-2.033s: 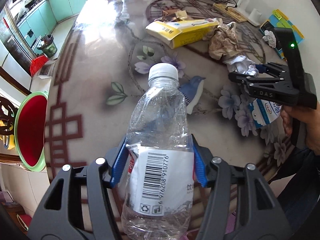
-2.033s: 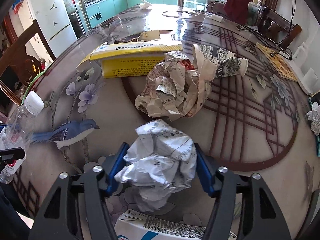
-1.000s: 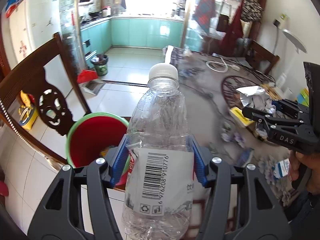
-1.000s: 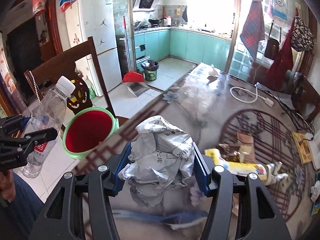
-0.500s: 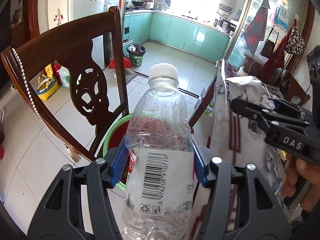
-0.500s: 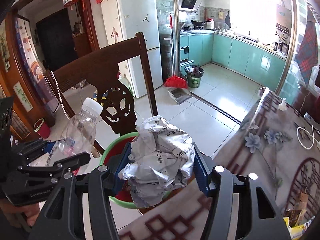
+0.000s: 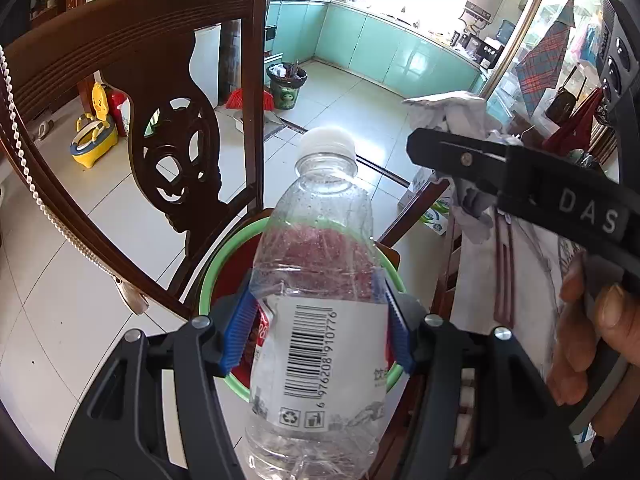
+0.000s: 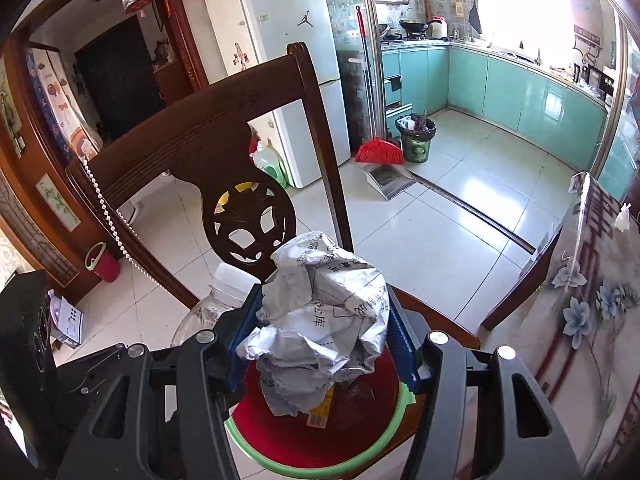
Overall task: Collect trash
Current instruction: 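Carry the bottle and the white paper with both tools over the red bucket, then open the left tool over the bucket while the right tool releases the white paper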
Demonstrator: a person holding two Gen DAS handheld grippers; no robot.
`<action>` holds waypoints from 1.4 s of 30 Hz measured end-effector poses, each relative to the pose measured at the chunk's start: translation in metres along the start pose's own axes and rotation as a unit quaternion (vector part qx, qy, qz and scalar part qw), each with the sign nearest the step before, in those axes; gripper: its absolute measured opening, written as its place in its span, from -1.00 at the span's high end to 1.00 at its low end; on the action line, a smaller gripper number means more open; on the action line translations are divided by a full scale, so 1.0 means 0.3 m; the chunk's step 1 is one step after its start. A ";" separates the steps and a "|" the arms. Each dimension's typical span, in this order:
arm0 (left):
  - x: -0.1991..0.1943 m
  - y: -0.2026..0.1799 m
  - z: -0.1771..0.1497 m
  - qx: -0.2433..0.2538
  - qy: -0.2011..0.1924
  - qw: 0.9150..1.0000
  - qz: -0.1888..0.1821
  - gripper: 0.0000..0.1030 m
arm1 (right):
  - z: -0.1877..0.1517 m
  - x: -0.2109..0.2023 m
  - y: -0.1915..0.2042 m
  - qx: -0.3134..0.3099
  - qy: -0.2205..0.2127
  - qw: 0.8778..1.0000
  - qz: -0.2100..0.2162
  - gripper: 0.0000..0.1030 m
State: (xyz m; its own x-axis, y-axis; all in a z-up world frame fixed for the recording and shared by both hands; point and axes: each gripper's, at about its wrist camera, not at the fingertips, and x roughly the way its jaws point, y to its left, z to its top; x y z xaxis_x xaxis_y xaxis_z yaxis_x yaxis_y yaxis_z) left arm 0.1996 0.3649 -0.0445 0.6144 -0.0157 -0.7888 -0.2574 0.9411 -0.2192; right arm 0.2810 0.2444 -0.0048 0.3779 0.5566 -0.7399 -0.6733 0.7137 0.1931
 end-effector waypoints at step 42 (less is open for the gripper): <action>-0.223 0.318 0.035 -0.180 -0.102 0.974 0.097 -0.90 | -0.080 -0.030 0.089 -0.010 0.001 1.000 0.019 -0.87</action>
State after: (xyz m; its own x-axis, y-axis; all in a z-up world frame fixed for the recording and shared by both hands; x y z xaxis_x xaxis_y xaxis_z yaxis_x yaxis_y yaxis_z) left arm 0.1417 0.4594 -0.0067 0.6537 0.2527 -0.7133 -0.6057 0.7398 -0.2930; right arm 0.2443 0.2482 -0.0084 0.3503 0.5830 -0.7331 -0.6996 0.6833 0.2090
